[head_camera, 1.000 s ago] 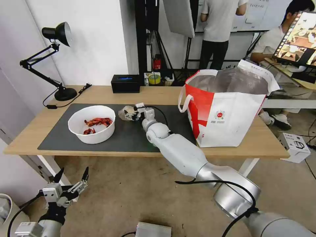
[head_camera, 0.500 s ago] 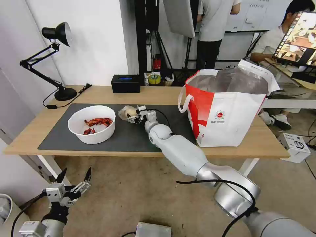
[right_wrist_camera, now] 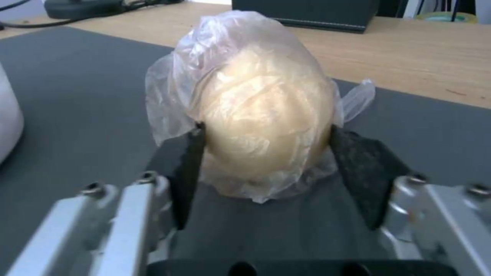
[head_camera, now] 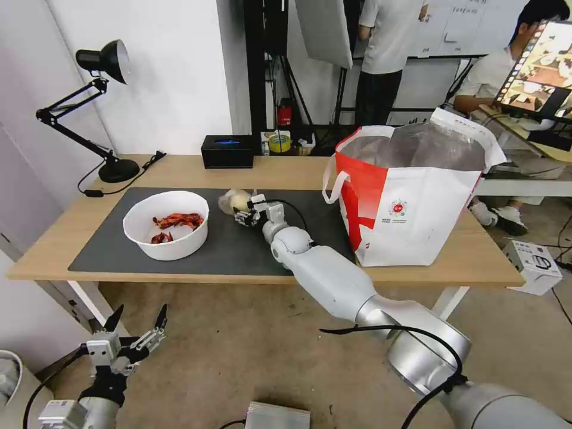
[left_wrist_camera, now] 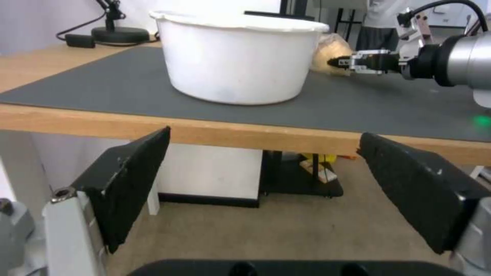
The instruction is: Pick up the trash from the table and place it into the takeout bag.
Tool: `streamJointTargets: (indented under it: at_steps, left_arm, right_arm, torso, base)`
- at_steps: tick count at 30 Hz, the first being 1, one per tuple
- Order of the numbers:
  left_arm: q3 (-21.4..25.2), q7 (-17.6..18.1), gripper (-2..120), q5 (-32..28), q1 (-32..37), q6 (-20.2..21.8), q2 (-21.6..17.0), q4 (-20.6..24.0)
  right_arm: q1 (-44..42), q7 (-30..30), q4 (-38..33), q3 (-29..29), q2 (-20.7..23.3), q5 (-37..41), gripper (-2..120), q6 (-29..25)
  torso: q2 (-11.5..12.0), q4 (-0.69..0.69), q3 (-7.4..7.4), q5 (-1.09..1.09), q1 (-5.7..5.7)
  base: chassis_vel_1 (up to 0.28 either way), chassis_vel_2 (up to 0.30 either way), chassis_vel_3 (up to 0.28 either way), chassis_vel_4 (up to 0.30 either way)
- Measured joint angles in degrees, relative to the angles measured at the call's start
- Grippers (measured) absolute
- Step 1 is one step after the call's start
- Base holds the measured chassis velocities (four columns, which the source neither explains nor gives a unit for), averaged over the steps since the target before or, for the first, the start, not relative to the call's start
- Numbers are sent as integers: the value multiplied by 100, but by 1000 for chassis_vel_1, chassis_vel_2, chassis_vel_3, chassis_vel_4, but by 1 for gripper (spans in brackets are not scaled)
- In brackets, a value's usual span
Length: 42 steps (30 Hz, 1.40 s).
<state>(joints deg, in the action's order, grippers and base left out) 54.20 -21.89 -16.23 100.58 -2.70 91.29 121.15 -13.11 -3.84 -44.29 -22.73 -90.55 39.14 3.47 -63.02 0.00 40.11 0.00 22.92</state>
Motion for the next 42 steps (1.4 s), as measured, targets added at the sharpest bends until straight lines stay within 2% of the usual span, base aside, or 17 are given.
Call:
streamJointTargets:
  at_steps: [2,5,6,13,17,26,31,34,37,38,41,42]
  left_arm:
    - [-4,0,100,2,-5,0,0,-6]
    - [-25,0,100,9,-34,-1,0,-30]
    - [-25,0,100,9,-34,-1,0,-30]
    - [-43,1,100,20,-47,-1,0,-47]
    - [-21,2,100,20,-44,-2,-1,-47]
    - [-14,2,100,4,-98,-5,-3,-79]
    - [14,2,100,-20,-112,-5,-5,-80]
    - [47,2,100,-36,-112,-5,-5,-51]
    - [75,2,100,-47,-99,-3,-6,-7]
    - [75,2,100,-47,-99,-3,-6,-7]
    - [116,1,100,-62,-86,-2,-6,26]
    - [116,1,100,-62,-86,-2,-6,26]
  right_arm:
    - [1,5,8,1,0,2,54,-1]
    - [3,15,18,11,3,4,39,-2]
    - [3,15,18,11,3,4,39,-2]
    - [-21,17,20,39,8,9,9,-1]
    - [-69,13,-14,55,12,8,1,3]
    - [-260,-36,-202,192,32,-146,0,26]
    - [-386,-132,-555,299,59,-218,0,143]
    - [-429,-214,-911,336,132,-246,0,197]
    - [-491,-373,-1592,284,423,-227,0,340]
    - [-491,-373,-1592,284,423,-227,0,340]
    - [-605,-541,-2324,220,867,-208,0,491]
    - [-605,-541,-2324,220,867,-208,0,491]
  torso:
    - [0,0,0,0,0]
    - [0,0,0,0,0]
    - [0,0,0,0,0]
    - [0,0,0,0,0]
    - [0,0,0,0,0]
    - [0,-1,0,0,0]
    - [0,0,0,0,0]
    - [0,1,0,-1,0]
    - [-1,0,0,-1,0]
    - [-1,0,0,-1,0]
    - [0,0,0,0,0]
    - [0,0,0,0,0]
  base:
    - [0,0,0,0]
    - [0,0,0,0]
    - [0,0,0,0]
    - [0,0,0,0]
    - [0,0,0,0]
    - [0,0,0,0]
    - [0,0,0,0]
    - [0,0,0,0]
    - [0,0,0,0]
    - [0,0,0,0]
    - [0,0,0,0]
    - [0,0,0,0]
